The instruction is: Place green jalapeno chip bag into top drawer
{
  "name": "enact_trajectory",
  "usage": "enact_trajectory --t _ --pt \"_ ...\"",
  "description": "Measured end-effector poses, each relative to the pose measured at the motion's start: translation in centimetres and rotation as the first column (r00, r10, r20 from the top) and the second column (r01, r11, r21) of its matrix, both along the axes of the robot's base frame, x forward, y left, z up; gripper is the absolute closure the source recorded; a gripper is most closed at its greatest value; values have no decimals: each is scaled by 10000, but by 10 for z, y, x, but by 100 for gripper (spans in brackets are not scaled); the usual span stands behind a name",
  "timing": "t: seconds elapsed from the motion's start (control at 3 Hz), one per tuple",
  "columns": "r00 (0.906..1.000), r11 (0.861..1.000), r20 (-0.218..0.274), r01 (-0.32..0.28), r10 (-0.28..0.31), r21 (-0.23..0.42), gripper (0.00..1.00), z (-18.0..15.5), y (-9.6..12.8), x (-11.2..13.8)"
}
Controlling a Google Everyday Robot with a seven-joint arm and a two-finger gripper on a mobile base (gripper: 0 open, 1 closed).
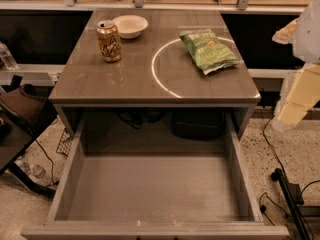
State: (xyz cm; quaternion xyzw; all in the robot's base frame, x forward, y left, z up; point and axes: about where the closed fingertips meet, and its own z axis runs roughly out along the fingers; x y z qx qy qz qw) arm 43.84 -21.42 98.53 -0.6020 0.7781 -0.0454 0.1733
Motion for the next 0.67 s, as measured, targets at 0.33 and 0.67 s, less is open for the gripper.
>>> enact_trajectory --t 0.33,0.67 --pt "10000 10000 2 0 0 0 0 0 0 0" --pt "9967 9987 755 257 -291 445 0 11 -3 30"
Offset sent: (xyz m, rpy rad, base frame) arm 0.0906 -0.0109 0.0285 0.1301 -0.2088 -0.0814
